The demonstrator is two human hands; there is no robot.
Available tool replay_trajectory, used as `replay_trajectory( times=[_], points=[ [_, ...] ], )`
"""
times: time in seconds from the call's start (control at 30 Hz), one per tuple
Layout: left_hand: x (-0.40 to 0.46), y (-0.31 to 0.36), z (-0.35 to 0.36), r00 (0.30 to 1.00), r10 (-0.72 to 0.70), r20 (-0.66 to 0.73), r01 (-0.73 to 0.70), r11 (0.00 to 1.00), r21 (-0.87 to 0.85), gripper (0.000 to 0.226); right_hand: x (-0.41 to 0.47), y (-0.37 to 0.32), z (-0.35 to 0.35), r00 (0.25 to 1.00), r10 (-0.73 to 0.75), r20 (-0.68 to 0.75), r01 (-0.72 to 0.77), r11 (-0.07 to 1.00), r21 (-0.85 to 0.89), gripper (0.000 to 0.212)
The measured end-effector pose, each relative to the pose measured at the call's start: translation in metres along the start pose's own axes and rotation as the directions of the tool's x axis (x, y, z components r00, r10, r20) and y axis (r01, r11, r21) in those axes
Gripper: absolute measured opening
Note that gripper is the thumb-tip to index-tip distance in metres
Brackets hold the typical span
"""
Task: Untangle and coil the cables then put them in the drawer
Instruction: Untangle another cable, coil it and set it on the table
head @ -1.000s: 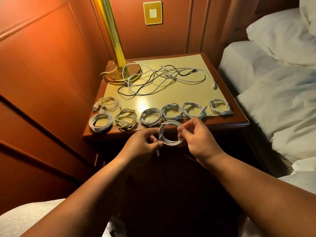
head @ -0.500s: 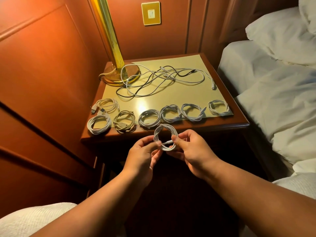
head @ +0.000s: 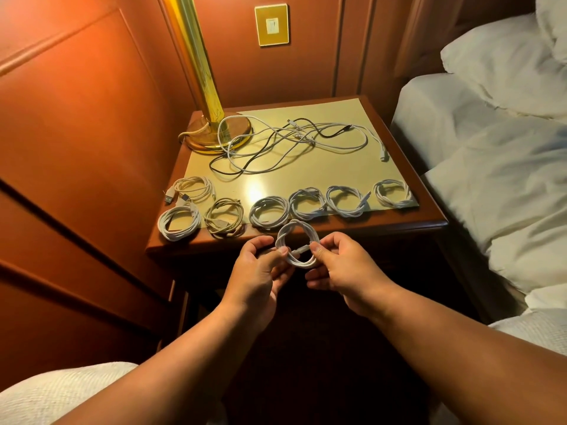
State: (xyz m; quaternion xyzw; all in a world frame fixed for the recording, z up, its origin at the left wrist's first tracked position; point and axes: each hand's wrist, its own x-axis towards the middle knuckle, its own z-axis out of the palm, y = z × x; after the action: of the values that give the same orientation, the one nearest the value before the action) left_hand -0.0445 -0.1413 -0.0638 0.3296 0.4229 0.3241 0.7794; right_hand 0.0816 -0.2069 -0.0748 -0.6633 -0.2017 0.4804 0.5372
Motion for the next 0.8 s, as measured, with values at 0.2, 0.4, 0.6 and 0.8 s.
replay_trajectory(
  times=[0.2,0.4,0.6,0.8],
  points=[
    [-0.001,-0.003,0.000,0.993,0.113,0.023,-0.114,0.992,0.057,0.027,0.000,-0.004,-0.001,1.000,0.020,0.017,-0.020,0.999,0.047,0.011],
    [-0.004,-0.009,0.002,0.972,0.230,0.039,-0.233,0.959,0.163,0.030,0.003,-0.002,-0.002,0.997,0.069,0.022,-0.070,0.996,0.056,0.011],
    [-0.001,0.002,-0.003,0.933,0.314,0.179,-0.360,0.846,0.393,0.038,0.002,-0.015,-0.010,0.974,0.179,0.136,-0.204,0.960,0.193,0.012],
    [-0.004,0.010,-0.003,0.858,0.354,0.372,-0.505,0.713,0.487,0.047,-0.008,-0.017,-0.013,0.979,0.140,0.151,-0.146,0.989,0.026,0.018]
  ],
)
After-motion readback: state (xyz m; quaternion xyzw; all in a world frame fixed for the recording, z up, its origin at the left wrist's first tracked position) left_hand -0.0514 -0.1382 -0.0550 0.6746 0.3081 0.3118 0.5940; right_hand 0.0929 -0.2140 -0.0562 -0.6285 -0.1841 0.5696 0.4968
